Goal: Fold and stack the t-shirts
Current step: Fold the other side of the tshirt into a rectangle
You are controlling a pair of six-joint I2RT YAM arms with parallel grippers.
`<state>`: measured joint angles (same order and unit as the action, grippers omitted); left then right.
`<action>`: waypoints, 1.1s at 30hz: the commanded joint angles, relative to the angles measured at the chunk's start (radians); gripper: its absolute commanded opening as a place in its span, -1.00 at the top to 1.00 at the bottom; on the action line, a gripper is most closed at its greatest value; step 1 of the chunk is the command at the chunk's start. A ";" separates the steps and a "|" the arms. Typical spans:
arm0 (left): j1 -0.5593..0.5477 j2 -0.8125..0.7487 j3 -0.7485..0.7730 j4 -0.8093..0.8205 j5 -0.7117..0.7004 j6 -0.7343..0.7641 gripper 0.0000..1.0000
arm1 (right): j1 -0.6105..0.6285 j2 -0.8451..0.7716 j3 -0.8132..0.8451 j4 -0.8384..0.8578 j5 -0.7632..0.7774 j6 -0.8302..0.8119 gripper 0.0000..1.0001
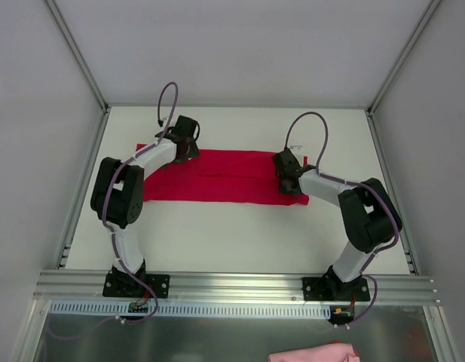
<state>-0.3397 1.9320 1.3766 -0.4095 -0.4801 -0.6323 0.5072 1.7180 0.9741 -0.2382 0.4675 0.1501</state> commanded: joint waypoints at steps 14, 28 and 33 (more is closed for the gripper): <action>-0.130 -0.306 -0.214 0.181 0.012 0.034 -0.98 | 0.099 -0.469 -0.060 0.060 -0.073 -0.110 -0.61; -0.134 -0.169 -0.231 0.150 -0.027 -0.004 -0.98 | 0.031 0.034 0.267 0.079 -0.168 -0.199 0.98; -0.121 -0.166 -0.231 0.186 -0.017 0.014 0.29 | -0.018 0.141 0.351 0.079 -0.256 -0.208 0.98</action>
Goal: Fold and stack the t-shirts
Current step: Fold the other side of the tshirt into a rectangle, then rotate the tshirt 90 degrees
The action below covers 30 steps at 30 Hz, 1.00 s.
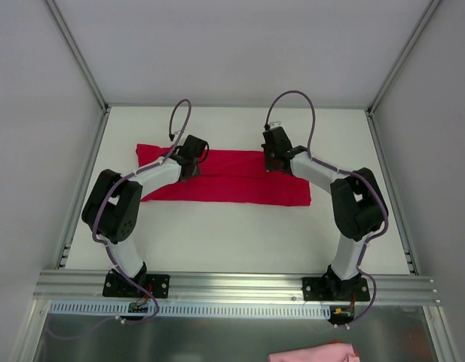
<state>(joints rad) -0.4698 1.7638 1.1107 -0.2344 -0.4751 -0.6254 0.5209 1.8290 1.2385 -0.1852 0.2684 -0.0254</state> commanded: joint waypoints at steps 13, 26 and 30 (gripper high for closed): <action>0.023 0.105 0.106 -0.072 -0.028 -0.057 1.00 | -0.070 0.032 0.027 0.039 -0.029 -0.077 0.98; 0.042 0.184 0.144 -0.075 0.032 -0.065 1.00 | -0.078 0.039 -0.094 0.086 -0.092 -0.031 0.98; 0.046 0.184 0.129 -0.069 0.056 -0.073 1.00 | -0.081 0.042 -0.125 0.092 -0.087 -0.027 0.98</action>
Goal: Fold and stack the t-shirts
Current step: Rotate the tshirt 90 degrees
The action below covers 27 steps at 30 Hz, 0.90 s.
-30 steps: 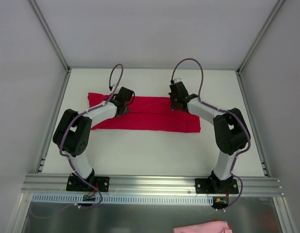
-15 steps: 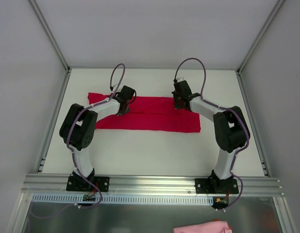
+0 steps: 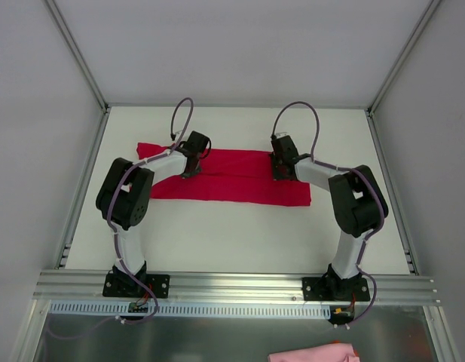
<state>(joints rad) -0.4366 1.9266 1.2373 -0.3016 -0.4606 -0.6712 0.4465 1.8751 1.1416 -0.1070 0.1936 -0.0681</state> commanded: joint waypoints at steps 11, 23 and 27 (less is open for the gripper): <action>0.044 0.138 0.186 -0.048 0.160 0.033 1.00 | 0.073 -0.149 -0.215 0.059 -0.017 0.065 0.98; 0.044 0.325 0.425 -0.064 0.390 0.096 1.00 | 0.377 -0.408 -0.422 -0.005 0.141 0.226 0.98; 0.021 0.344 0.450 -0.028 0.458 0.133 1.00 | 0.481 -0.493 -0.439 -0.060 0.193 0.260 0.98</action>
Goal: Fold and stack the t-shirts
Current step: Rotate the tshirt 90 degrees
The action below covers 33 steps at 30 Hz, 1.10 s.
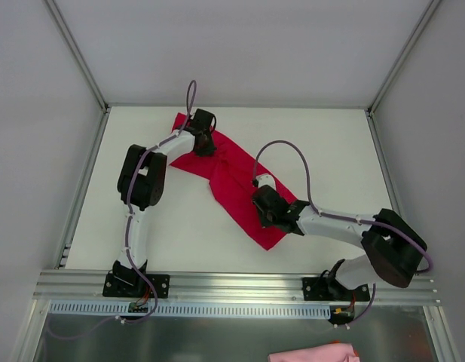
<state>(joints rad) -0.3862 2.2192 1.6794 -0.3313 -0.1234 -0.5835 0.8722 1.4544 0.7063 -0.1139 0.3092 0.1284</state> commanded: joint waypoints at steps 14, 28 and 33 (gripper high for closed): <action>-0.075 -0.027 0.028 -0.054 0.059 0.063 1.00 | 0.211 -0.147 0.059 -0.276 0.378 0.126 0.98; -0.020 -0.017 0.081 -0.147 -0.002 0.074 1.00 | -0.114 0.247 0.340 -0.279 0.458 -0.001 0.98; 0.009 0.016 0.098 -0.179 -0.007 0.079 1.00 | -0.122 0.320 0.320 -0.251 0.430 0.019 0.98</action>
<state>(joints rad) -0.4011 2.2215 1.7390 -0.4599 -0.0956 -0.5301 0.7456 1.7603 1.0306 -0.3862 0.7422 0.1398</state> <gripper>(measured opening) 0.006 0.015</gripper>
